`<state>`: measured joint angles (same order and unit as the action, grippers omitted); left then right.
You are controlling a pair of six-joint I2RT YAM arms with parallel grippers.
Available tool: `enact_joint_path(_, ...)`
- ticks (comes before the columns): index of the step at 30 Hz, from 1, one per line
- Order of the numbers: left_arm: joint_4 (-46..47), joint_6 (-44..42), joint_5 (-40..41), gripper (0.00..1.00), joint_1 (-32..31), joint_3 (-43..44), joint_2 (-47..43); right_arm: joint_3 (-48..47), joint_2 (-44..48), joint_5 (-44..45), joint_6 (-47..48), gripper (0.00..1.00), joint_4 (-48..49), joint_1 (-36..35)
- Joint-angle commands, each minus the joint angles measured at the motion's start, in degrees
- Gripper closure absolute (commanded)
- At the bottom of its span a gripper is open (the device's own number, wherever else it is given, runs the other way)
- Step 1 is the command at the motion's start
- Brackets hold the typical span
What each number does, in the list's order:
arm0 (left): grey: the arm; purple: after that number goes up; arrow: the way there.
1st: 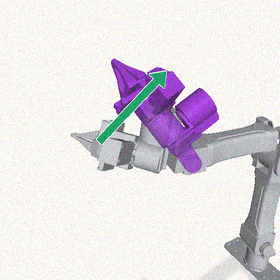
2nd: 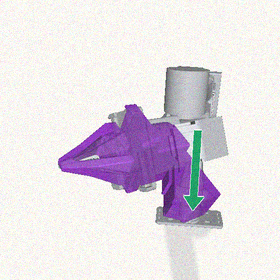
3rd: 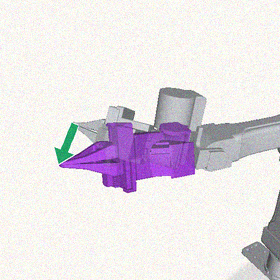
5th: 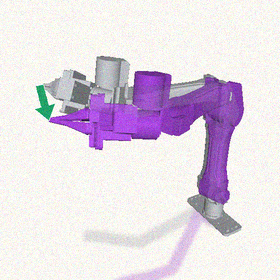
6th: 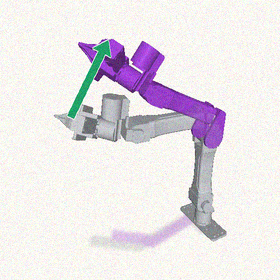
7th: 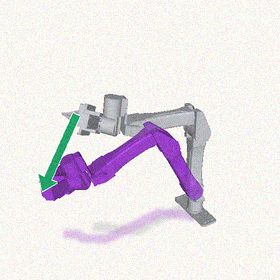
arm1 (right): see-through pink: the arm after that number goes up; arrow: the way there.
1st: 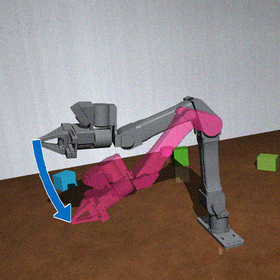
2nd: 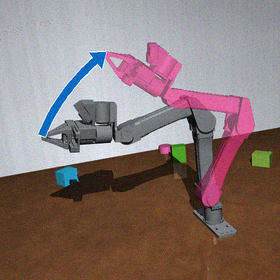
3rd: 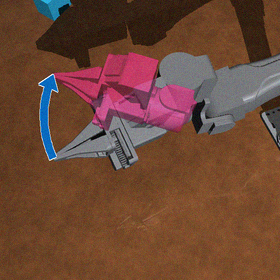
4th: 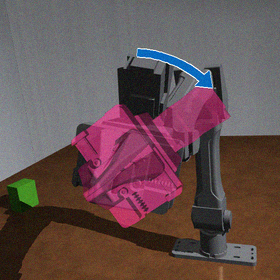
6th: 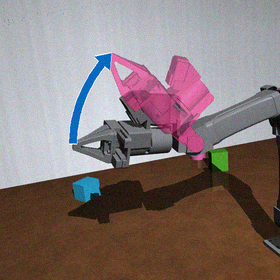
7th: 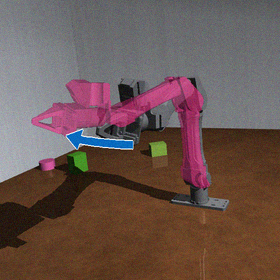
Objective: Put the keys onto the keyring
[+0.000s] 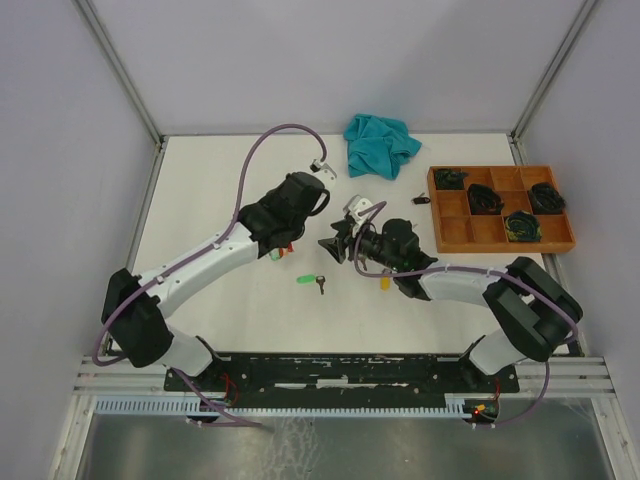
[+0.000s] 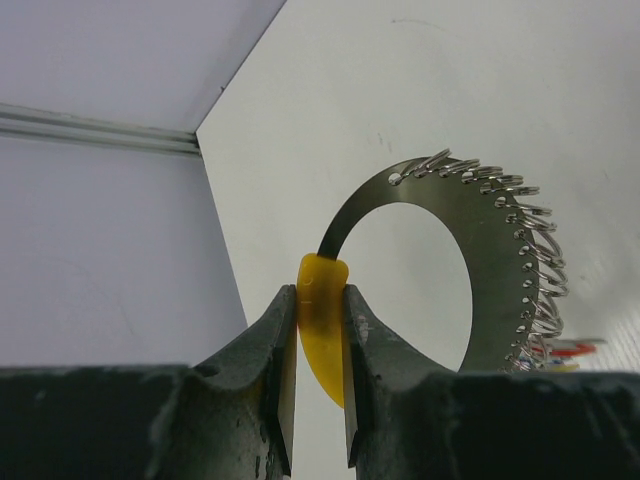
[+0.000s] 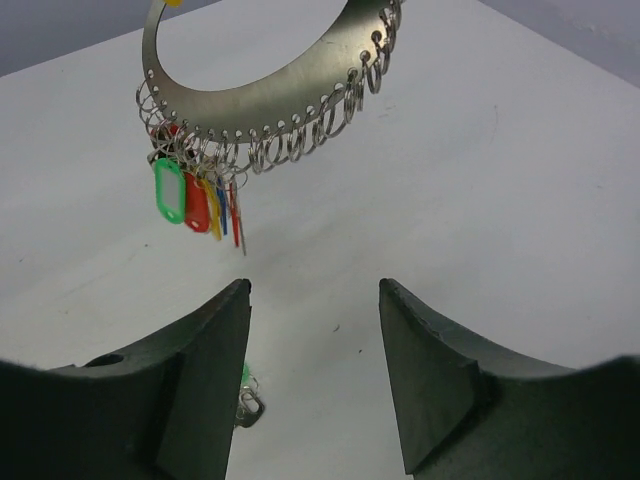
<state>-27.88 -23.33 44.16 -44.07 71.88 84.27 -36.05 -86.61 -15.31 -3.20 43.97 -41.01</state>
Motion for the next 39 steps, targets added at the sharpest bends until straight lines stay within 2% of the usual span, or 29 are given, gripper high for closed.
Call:
enact_joint_path(1, -1.2, -2.9, 5.2, 0.97, -2.0, 4.6, -0.4, 0.0, -1.9, 3.9, 3.0, 0.39, 10.8, -2.3)
enact_joint_path(9, -3.3, -2.2, 7.3, 0.97, -4.5, 6.5, 0.1, -0.7, -5.2, 6.6, 4.4, 0.45, 17.4, -6.2)
enact_joint_path(25, -4.7, -0.5, 7.9, 0.97, -7.0, 7.8, -0.7, -2.8, -9.5, 6.6, 4.6, 0.65, 21.9, -8.4)
enact_joint_path(39, -5.1, 0.5, 7.7, 0.97, -7.7, 8.0, -0.8, -4.9, -10.4, 4.3, 4.1, 0.64, 21.2, -8.7)
